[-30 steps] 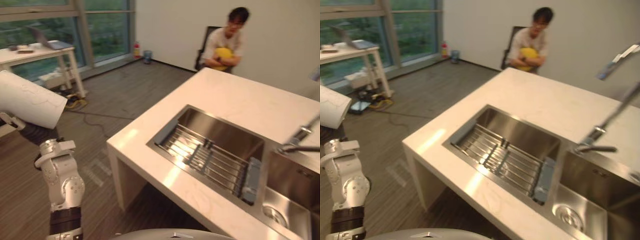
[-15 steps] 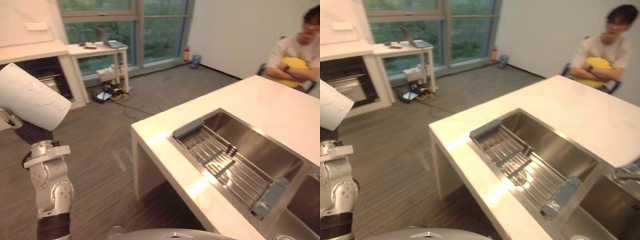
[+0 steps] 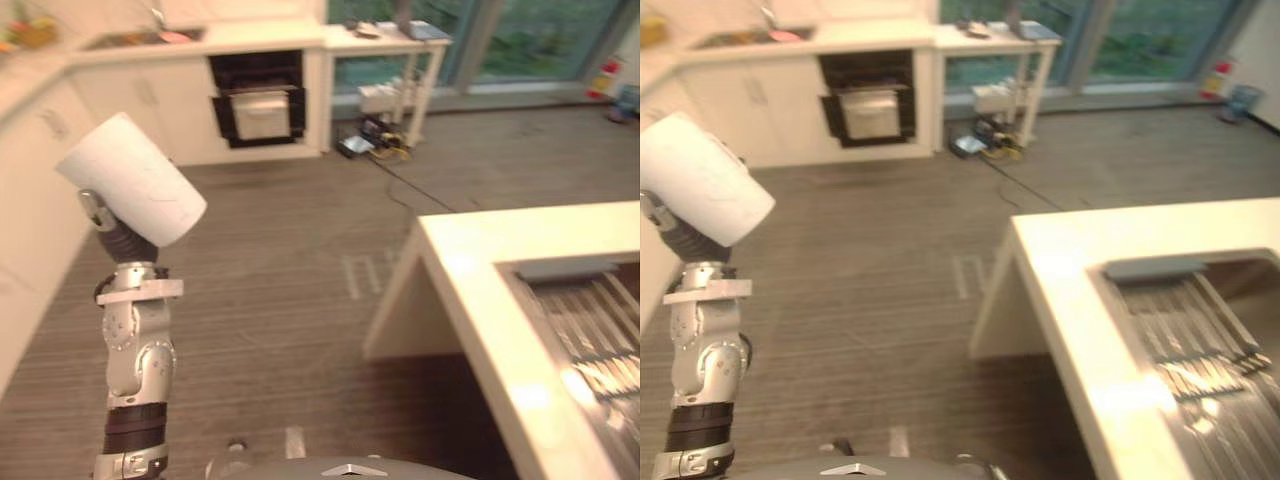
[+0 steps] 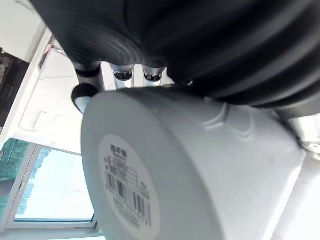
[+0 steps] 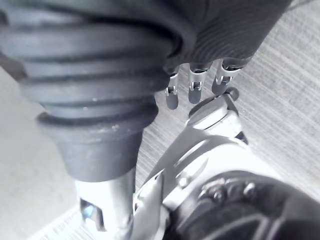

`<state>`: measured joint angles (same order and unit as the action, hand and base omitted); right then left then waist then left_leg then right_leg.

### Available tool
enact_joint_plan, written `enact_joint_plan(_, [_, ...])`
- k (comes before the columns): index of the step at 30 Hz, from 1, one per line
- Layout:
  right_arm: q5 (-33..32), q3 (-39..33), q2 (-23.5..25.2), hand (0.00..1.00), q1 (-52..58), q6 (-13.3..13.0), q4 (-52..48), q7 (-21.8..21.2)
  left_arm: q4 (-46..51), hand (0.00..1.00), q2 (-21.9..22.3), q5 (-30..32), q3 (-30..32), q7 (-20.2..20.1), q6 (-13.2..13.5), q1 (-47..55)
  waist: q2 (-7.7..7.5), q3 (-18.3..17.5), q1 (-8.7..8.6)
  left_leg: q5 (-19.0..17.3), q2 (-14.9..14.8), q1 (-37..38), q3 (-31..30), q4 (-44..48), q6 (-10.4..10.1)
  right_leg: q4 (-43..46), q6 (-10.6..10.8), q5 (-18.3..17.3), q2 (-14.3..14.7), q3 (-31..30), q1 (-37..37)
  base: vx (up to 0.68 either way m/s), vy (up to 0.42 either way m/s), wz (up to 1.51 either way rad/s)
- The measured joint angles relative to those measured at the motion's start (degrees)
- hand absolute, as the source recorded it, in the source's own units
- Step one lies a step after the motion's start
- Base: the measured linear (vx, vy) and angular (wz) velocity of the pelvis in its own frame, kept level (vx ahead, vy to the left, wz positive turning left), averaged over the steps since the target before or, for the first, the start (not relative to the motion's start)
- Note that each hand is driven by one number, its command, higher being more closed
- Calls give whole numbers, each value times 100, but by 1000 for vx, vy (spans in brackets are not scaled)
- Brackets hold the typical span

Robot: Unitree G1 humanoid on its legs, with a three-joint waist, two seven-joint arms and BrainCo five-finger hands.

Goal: Walk over to the sink, pick up the cup, carry it to the dishwasher, place the cup inside the dishwasher, then close the dishwasher door

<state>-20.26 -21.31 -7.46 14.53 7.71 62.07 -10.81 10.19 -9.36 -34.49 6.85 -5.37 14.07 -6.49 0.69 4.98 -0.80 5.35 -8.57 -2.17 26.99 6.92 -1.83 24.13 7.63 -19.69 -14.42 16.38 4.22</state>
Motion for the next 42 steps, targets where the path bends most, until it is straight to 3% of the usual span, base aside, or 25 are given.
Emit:
enact_joint_plan(5, [155, 30, -86, 0, -91, -1, -6, -218, -7, 100, -130, 277, -434, 277, -486, 47, 21, -26, -10, 96, 176, -89, -192, -14, 77, -234, 27, 143, -6, 43, 108, 7, 69, 18])
enact_joint_plan(10, [-127, 297, -87, 0, -354, 158, -13, -334, -259, 100, -125, 333, -575, 345, -518, 155, -6, -78, -60, 260, 192, -78, -410, -173, 59, -706, 61, 413, 129, 180, 346, 44, -23, 9])
enact_joint_plan(11, [-420, 988, -276, 0, -464, 496, -58, -408, -1113, 100, -83, 437, -583, 249, -419, 498, 109, -34, -122, 782, 197, 339, -1154, -1133, -178, -1570, -100, 740, 659, -129, 794, 30, -32, 14])
enact_joint_plan(21, [-475, 881, -236, 0, -439, 360, -59, -326, -1100, 100, -7, 198, -386, 380, -427, 581, 190, -87, -136, 727, 262, 343, -1172, -1178, -117, -1534, -122, 707, 647, -209, 770, -40, 3, 0])
enact_joint_plan(25, [-657, 227, -22, 0, -370, 287, -41, 8, -951, 100, 318, 82, -24, 710, -603, 701, 158, -156, -102, 623, 474, 400, -1110, -1186, -54, -1459, -111, 630, 471, -405, 764, 46, 19, -1])
enact_joint_plan(28, [-648, -162, 229, 0, -177, 6, -110, 375, -522, 100, 426, 95, -263, 907, -874, 797, -30, -297, -25, 363, 878, 466, -1146, -1166, 56, -880, -137, 390, 53, -432, 657, 146, 69, 4])
enact_joint_plan(30, [-632, -183, 293, 0, -116, -222, -393, 390, -482, 100, 510, 170, -407, 988, -962, 698, -4, -295, -81, 288, 971, 580, -1312, -1130, 132, 901, -402, 645, -120, -816, -69, 176, 66, 33])
enact_joint_plan(31, [-631, -161, 409, 0, -109, -259, -497, 392, -483, 100, 535, 216, -469, 1054, -1032, 591, -91, -265, -102, 113, 973, 657, -1414, -924, 182, 2052, -690, 1236, -171, -1064, -641, 230, 60, 42])
enact_joint_plan(32, [-626, -124, 481, 0, -105, -313, -501, 387, -453, 100, 560, 214, -439, 1128, -1039, 586, -124, -198, -108, -129, 905, 740, -1491, -657, 255, 2897, -663, 1894, -118, -1377, -1022, 228, 25, 28])
enact_joint_plan(33, [-624, -123, 525, 0, -133, -339, -495, 384, -464, 100, 598, 214, -382, 1143, -1039, 592, -136, -165, -104, -271, 872, 751, -1529, -494, 270, 3192, -613, 1691, -33, -1527, -1162, 159, -28, 16])
enact_joint_plan(34, [-623, -70, 581, 0, -116, -376, -515, 379, -493, 100, 613, 213, -250, 1146, -1038, 598, -235, -160, -117, -495, 754, 737, -1622, -228, 270, 3302, -575, 1068, 206, -1575, -1361, 102, -82, 21])
enact_joint_plan(35, [-632, -63, 647, 0, -122, -418, -552, 379, -489, 100, 611, 215, -228, 1132, -1028, 595, -290, -137, -95, -631, 653, 753, -1688, -111, 279, 2956, -554, 684, 445, -1457, -1549, 105, -96, 28])
enact_joint_plan(36, [-637, -62, 669, 0, -122, -446, -559, 379, -489, 100, 592, 218, -249, 1110, -1028, 587, -311, -125, -108, -673, 616, 752, -1741, -81, 287, 2660, -521, 592, 518, -1372, -1616, 134, -135, 40])
enact_joint_plan(37, [-647, -78, 716, 0, -103, -515, -589, 383, -489, 100, 576, 220, -307, 1084, -1030, 541, -335, -108, -138, -728, 585, 757, -1891, -107, 365, 1765, -448, 575, 618, -1246, -1702, 99, -117, 45])
enact_joint_plan(40, [-652, -1, 758, 0, -101, -503, -703, 389, -394, 100, 507, 223, -491, 1070, -1066, 408, -400, -92, -175, -809, 576, 748, -2130, -145, 365, -316, -286, 887, 835, -1643, -1536, 160, -180, 70])
enact_joint_plan(41, [-649, 100, 793, 0, -103, -495, -705, 388, -270, 100, 502, 224, -509, 1044, -1068, 409, -562, -75, -199, -828, 724, 834, -2214, -185, 317, -519, -271, 769, 714, -1731, -1434, 279, -275, 83])
enact_joint_plan(42, [-661, 95, 824, 0, -106, -396, -708, 396, -111, 100, 646, 225, -531, 1004, -1072, 415, -628, -25, -241, -996, 719, 876, -2295, 180, 56, -225, -302, 1080, 590, -1612, -1420, 325, -375, 68])
